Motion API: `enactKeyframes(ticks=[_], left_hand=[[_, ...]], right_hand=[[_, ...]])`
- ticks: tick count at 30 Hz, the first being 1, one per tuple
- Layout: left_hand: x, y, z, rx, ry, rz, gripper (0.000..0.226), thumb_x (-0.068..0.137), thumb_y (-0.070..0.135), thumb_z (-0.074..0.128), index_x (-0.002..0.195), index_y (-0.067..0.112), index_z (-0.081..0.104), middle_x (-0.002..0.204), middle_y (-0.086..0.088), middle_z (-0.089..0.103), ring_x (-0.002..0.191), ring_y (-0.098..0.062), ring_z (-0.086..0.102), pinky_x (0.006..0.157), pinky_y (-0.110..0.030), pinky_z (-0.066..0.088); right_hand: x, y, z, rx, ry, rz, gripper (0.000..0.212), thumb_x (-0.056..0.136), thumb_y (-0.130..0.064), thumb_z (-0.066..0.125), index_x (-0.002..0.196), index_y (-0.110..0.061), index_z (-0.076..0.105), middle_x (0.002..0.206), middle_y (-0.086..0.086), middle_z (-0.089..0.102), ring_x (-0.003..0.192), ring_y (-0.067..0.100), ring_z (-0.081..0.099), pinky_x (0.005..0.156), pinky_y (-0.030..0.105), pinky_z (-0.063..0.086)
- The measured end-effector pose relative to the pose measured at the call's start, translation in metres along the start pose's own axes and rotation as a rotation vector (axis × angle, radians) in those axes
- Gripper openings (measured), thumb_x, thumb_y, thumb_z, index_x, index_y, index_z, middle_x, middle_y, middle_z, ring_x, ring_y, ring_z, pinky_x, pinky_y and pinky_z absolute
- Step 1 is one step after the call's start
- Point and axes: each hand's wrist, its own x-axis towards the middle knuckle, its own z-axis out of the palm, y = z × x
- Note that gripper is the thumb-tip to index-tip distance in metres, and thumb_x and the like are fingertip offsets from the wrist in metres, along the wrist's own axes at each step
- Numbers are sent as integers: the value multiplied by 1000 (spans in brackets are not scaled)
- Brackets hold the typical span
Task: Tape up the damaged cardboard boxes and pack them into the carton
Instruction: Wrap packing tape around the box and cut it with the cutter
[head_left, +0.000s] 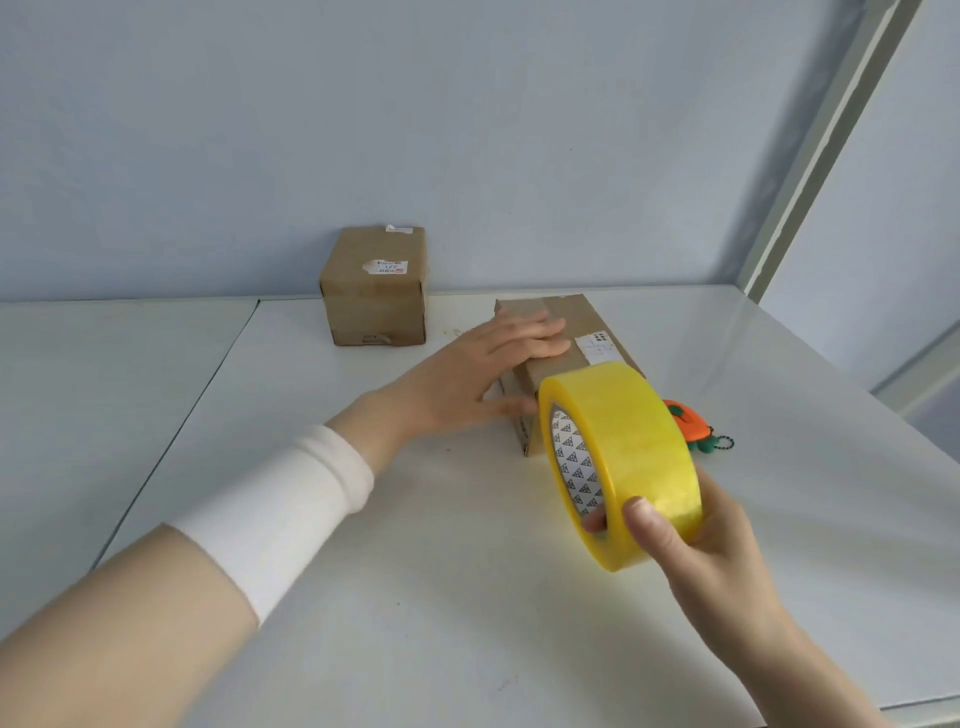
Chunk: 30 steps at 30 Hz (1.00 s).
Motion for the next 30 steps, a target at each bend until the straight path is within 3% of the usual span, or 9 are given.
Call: enactKeyframes(ticks=[3,6,11,14,16,18,21,24,30], left_hand=[[4,-1,-2,56,-27,8,61,83,35,66,132,3,49,142,-14,43,133,-28,39,116,-36,17],[8,4,-1,28,55,26,62,84,50,55,124,3,55,134,-12,50,123,-25,46,109,-39,29],[16,16,-13,-440,154,-240,35,82,64,48,104,37,57,106,29,56,102,9,47,92,-10,33],[23,21,-11,-686,175,-455,37,85,55,44,104,26,58,103,6,63,98,-2,54,93,-27,41],[27,25,-6,-756,251,-508,38,85,51,39,103,22,55,96,9,60,90,2,54,86,-21,43],[31,28,0,-815,318,-518,42,84,51,43,113,21,48,104,13,55,97,4,53,86,-15,43],[31,32,13,-911,407,-513,97,68,76,54,138,19,20,129,12,41,116,8,45,96,-13,42],[27,34,19,-870,376,-470,136,46,87,58,146,19,-5,145,9,19,133,-1,29,102,-11,34],[25,19,20,-767,348,-479,106,57,56,72,140,17,20,137,2,37,122,-6,42,94,-8,41]], right_hand=[[4,-6,0,-11,20,-39,76,47,-79,68,90,-17,62,67,0,72,63,8,69,54,17,52],[12,-18,-5,-26,32,-106,70,49,-80,67,79,-16,65,61,-3,71,57,4,67,51,14,50],[45,-73,-10,-7,-83,-213,41,61,-73,62,71,-35,73,58,-10,68,53,0,63,49,15,48],[80,-102,-12,46,-103,-145,34,73,-57,66,64,-26,76,64,-4,72,60,9,69,52,21,52],[105,-112,-11,56,-99,-47,43,76,-54,62,66,-15,76,73,2,74,67,16,71,57,26,56],[124,-115,-6,24,-88,8,48,76,-55,58,71,-11,75,77,5,74,71,21,72,63,32,59],[139,-107,4,14,-53,19,47,84,-54,53,82,-9,68,77,5,73,73,22,72,70,36,59],[142,-93,9,50,-75,-26,51,82,-56,55,82,-7,68,72,5,72,66,20,70,59,31,57],[138,-66,6,54,-86,-131,41,84,-45,56,88,-5,64,79,4,71,78,21,69,71,34,57]])
